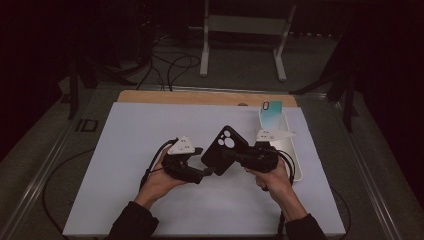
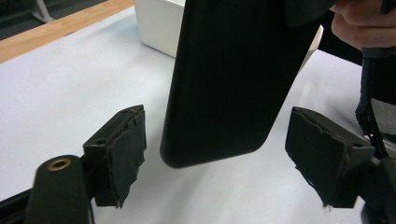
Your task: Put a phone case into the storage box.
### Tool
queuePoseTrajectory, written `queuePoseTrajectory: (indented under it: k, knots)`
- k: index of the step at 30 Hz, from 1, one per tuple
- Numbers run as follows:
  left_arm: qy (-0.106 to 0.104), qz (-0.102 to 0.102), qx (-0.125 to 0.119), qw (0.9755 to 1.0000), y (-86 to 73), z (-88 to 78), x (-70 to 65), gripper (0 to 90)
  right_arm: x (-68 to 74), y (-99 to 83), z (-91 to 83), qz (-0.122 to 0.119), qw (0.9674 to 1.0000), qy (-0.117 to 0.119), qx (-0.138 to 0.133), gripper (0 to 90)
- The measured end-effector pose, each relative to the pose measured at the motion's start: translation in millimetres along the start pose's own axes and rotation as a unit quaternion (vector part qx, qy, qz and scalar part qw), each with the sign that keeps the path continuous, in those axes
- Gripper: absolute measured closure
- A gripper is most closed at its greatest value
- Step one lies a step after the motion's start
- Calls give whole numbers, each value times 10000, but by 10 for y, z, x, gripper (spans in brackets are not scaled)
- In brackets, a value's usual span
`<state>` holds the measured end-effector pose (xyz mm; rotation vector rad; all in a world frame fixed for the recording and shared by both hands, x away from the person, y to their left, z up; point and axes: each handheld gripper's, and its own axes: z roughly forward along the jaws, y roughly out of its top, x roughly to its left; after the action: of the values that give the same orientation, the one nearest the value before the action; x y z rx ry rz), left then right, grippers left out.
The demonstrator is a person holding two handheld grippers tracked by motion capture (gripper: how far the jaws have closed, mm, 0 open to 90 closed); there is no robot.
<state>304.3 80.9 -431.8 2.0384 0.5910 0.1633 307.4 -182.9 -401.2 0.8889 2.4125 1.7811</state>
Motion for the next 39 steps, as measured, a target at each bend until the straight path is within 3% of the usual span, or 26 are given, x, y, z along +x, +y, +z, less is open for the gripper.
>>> queuePoseTrajectory:
  k: [5, 7, 11, 14, 22, 25, 26, 27, 28, 29, 31, 33, 36, 37, 39]
  knots:
    - [-157, 68, -20, 9999, -4, 8, -27, 256, 25, -1, 21, -109, 9997, 199, 45, 862]
    - [-350, 84, -27, 9993, -5, 18, -30, 255, 41, -2, 28, -165, 9994, 295, 69, 862]
    - [-409, 108, -25, 9991, -8, 27, -42, 264, 67, -6, 39, -265, 9987, 417, 88, 862]
    - [-574, 131, -76, 9982, -10, 36, -44, 304, 89, -5, 47, -355, 9974, 625, 87, 862]
    - [-548, 284, -143, 9980, -45, -9, -49, 547, 52, 3, 17, -411, 9981, 435, 160, 844]
    - [-541, 302, -149, 9980, -55, -6, -54, 668, 46, 7, 9, -455, 9985, 236, 173, 731]
    - [-541, 302, -149, 9980, -55, -6, -54, 691, 46, 7, 9, -455, 9985, 236, 173, 731]
    - [-548, 287, -143, 9980, -53, 1, -58, 729, 40, 11, 20, -451, 9987, 100, 195, 619]
    - [-548, 287, -143, 9980, -53, 1, -58, 749, 40, 11, 20, -451, 9987, 100, 195, 619]
    - [-553, 350, -138, 9978, -50, 7, -74, 781, 41, 9, 43, -414, 9988, -34, 254, 486]
    - [-546, 392, -129, 9977, -49, 14, -91, 794, 46, 12, 68, -319, 9991, -129, 252, 360]
    - [-396, 410, -104, 9983, -45, 23, -107, 797, 56, 18, 94, -284, 9984, -406, 283, 239]
    - [-396, 410, -104, 9983, -45, 23, -107, 798, 58, 20, 98, -248, 9983, -452, 284, 210]
    - [-253, 362, -108, 9990, -51, 13, -91, 800, 54, 32, 86, -197, 9971, -696, 253, 166]
    - [-158, 325, -109, 9993, -57, 5, -81, 801, 52, 37, 76, -153, 9967, -764, 216, 163]
